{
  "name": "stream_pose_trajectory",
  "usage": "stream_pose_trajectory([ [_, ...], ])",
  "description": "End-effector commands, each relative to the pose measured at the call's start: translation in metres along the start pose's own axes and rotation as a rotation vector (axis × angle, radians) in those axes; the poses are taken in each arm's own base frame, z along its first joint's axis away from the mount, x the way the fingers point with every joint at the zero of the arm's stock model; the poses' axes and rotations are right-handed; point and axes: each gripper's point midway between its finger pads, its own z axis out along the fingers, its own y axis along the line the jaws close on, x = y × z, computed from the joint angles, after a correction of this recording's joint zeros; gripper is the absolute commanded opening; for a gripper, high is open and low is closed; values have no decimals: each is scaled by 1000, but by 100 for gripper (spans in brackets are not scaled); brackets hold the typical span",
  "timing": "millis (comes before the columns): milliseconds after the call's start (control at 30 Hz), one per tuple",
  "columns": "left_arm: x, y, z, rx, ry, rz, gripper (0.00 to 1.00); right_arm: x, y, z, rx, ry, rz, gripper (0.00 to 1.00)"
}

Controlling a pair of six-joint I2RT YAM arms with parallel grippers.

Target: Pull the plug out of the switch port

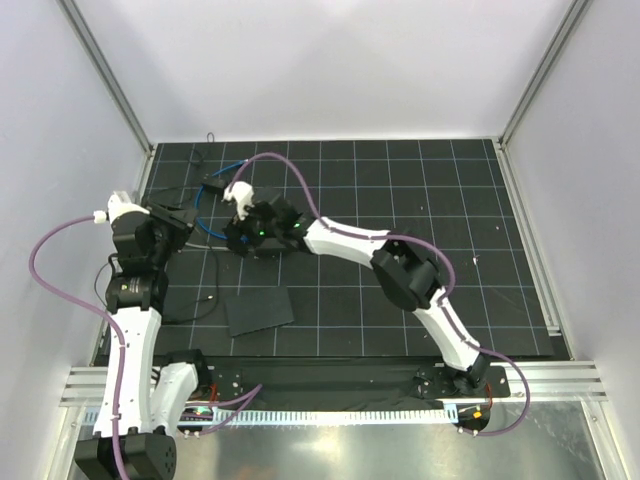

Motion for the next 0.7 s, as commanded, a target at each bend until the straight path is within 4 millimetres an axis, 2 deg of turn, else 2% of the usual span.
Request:
stream_pose_trajectory([
  [0,6,10,-6,-32,17,35,38,14,4,12,-5,83,-63,82],
  [67,8,10,-9,-27,21,36,38,12,7,17,-11,84,-64,79],
  [100,10,11,-10,-25,27,36,38,20,8,21,-17,101,-62,77],
  [167,12,13,-11,-23,32,34,38,17,12,25,-25,97,-68,74],
  [200,13,14,-11,-25,35,35,38,25,13,29,-29,115,-70,73],
  [267,16,15,-10,-29,45,36,38,22,17,34,-35,111,-82,70],
  [300,18,15,-9,-24,55,36,38,32,20,38,-39,140,-83,67],
  [333,18,14,-9,-21,58,37,38,27,20,41,-36,132,-90,66],
  [367,20,15,-9,-22,65,37,38,30,21,42,-28,144,-99,65],
  [400,21,16,-9,-23,68,36,38,35,23,46,-28,154,-106,64],
  [667,22,18,-10,-26,69,44,39,39,25,54,-9,164,-138,64],
])
